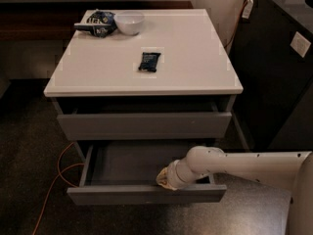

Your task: Open middle drawer

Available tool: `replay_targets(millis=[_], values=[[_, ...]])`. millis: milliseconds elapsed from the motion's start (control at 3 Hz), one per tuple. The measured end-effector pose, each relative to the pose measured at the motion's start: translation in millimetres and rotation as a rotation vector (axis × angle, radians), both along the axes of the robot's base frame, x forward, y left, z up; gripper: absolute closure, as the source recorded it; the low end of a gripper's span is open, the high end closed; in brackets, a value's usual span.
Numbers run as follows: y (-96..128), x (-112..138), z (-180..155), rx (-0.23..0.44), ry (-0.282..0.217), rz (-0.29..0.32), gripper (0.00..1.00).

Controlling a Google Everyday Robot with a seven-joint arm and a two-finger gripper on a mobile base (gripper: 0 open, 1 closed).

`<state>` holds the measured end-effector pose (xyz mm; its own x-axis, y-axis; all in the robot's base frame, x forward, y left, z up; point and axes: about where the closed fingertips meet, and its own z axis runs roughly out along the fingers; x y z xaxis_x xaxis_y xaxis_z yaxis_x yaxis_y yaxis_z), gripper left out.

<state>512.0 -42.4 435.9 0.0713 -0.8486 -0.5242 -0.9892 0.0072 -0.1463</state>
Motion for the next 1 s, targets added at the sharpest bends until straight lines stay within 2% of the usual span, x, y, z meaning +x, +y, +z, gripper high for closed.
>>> replay_targets(millis=[333, 667, 1000], values=[[0.0, -0.1, 0.0, 0.000, 0.000, 0.000, 1.00], [-0.8, -21.0, -2.8, -0.020, 0.008, 0.014, 1.00], [-0.5, -19.5, 0.7, -0.020, 0.008, 0.014, 1.00]])
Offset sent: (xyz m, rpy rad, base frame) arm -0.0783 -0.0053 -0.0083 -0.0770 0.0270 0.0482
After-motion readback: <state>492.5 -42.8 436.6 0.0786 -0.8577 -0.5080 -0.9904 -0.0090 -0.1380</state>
